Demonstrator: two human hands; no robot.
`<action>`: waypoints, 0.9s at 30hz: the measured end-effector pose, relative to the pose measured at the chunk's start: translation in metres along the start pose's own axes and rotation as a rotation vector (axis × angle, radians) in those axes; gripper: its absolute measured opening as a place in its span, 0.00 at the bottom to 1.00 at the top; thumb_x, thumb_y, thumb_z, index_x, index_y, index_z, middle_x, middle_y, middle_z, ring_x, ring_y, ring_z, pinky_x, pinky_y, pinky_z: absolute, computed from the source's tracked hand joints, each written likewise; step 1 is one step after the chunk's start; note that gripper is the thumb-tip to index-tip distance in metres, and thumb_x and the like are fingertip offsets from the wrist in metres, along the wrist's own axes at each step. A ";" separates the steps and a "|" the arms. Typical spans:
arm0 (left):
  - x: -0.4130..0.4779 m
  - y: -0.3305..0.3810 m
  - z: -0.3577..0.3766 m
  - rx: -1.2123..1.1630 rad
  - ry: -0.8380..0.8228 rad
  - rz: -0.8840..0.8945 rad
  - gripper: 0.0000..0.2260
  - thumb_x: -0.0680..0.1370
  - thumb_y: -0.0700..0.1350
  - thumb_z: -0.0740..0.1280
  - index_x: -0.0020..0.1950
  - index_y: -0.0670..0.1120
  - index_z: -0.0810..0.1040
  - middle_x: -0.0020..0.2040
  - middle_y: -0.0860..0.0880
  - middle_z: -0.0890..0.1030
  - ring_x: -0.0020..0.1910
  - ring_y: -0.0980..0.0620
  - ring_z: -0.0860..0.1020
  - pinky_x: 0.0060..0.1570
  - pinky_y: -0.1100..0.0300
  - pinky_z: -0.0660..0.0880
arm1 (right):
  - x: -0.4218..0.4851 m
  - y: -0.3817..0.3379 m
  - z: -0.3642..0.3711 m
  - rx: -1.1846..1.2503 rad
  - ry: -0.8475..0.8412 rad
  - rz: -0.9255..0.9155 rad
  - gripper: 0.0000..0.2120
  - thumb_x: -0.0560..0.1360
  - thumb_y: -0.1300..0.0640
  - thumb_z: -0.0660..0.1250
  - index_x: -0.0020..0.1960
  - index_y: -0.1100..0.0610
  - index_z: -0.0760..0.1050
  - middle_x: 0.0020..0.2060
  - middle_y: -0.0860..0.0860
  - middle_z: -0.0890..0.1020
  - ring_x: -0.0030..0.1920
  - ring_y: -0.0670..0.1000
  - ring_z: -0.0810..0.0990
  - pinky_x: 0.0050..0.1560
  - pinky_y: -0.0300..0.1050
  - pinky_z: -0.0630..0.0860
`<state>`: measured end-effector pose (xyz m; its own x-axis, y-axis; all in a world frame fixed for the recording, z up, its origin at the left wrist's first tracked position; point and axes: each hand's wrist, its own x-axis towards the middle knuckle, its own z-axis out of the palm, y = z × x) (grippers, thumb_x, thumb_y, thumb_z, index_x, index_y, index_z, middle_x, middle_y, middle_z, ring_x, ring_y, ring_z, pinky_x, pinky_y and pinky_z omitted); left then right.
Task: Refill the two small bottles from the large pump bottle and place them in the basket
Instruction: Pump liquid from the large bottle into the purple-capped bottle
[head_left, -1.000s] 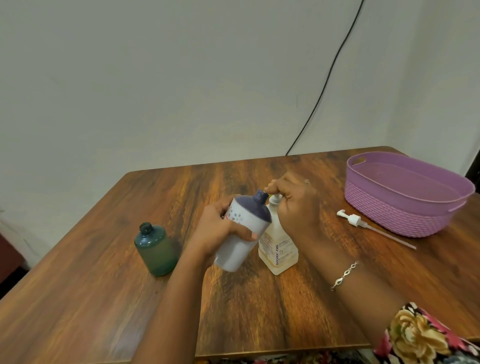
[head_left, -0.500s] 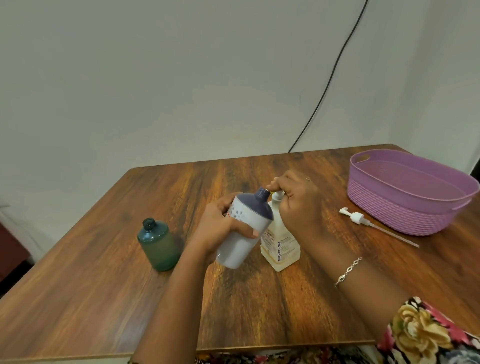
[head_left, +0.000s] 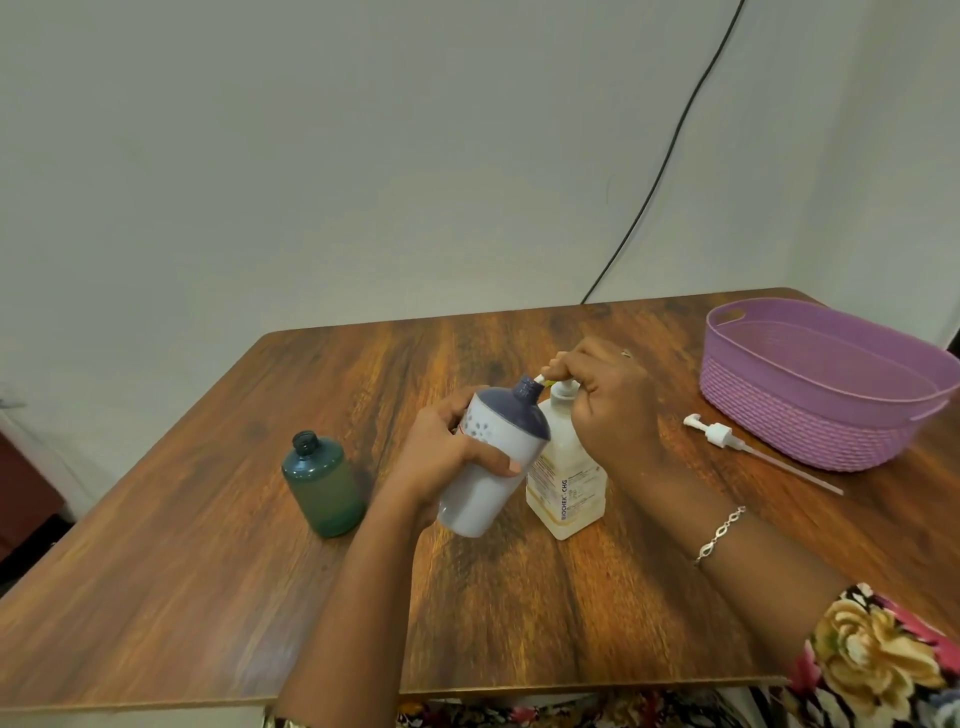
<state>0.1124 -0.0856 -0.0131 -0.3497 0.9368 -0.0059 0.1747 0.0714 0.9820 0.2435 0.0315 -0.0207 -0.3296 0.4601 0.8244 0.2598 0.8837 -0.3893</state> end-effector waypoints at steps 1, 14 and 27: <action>0.000 0.000 0.000 -0.003 0.002 0.001 0.28 0.55 0.40 0.73 0.55 0.48 0.78 0.51 0.45 0.81 0.49 0.44 0.79 0.41 0.52 0.78 | 0.000 0.000 -0.001 0.013 -0.001 0.010 0.13 0.68 0.68 0.57 0.39 0.65 0.80 0.37 0.56 0.80 0.38 0.57 0.78 0.36 0.52 0.76; 0.001 -0.003 -0.004 0.011 -0.010 0.023 0.29 0.56 0.41 0.73 0.57 0.48 0.77 0.53 0.44 0.80 0.51 0.44 0.79 0.45 0.49 0.78 | 0.001 0.004 0.002 -0.017 -0.029 -0.012 0.14 0.69 0.63 0.55 0.41 0.61 0.80 0.37 0.53 0.80 0.38 0.53 0.77 0.35 0.39 0.70; 0.001 -0.001 -0.003 0.024 -0.009 0.027 0.28 0.56 0.41 0.73 0.57 0.48 0.77 0.53 0.44 0.80 0.51 0.44 0.78 0.46 0.49 0.78 | 0.002 -0.003 -0.003 -0.013 -0.020 -0.018 0.14 0.67 0.70 0.57 0.42 0.62 0.81 0.39 0.54 0.81 0.42 0.52 0.79 0.42 0.42 0.72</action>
<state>0.1087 -0.0856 -0.0140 -0.3361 0.9416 0.0189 0.2063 0.0541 0.9770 0.2448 0.0298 -0.0171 -0.3524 0.4460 0.8227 0.2658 0.8906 -0.3689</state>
